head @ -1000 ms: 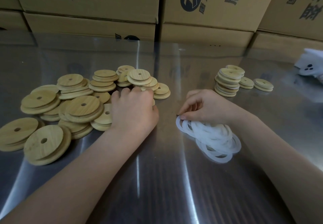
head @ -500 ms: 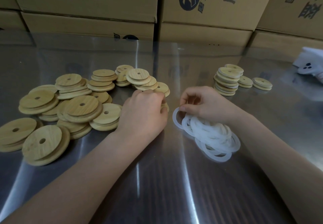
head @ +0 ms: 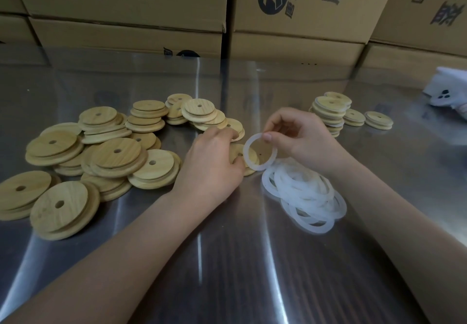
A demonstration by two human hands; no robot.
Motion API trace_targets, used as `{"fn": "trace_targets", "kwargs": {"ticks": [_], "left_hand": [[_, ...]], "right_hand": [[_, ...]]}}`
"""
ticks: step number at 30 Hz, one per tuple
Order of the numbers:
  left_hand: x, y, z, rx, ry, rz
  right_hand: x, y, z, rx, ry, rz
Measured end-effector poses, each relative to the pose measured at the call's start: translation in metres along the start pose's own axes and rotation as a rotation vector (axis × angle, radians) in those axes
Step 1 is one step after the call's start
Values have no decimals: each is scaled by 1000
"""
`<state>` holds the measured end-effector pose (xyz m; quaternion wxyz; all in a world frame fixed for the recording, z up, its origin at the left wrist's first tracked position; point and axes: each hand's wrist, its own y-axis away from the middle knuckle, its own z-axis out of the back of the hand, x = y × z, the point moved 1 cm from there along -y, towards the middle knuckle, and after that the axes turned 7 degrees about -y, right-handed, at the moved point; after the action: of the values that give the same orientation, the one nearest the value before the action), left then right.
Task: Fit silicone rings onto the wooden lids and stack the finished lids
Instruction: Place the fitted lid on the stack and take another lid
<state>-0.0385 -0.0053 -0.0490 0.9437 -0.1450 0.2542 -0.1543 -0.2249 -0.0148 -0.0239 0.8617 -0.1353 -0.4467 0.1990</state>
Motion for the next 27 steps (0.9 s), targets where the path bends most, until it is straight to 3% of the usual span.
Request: {"fn": "trace_targets", "kwargs": {"ticks": [8, 14, 23, 27], "left_hand": [[3, -3, -5, 181, -214, 86], [3, -5, -7, 203, -171, 110], [-3, -1, -2, 121, 225, 62], [-3, -1, -2, 68, 425, 118]], "right_hand": [[5, 2, 3, -115, -71, 36], [7, 1, 3, -150, -163, 46], [8, 0, 4, -145, -443, -14], [8, 0, 4, -75, -556, -69]]}}
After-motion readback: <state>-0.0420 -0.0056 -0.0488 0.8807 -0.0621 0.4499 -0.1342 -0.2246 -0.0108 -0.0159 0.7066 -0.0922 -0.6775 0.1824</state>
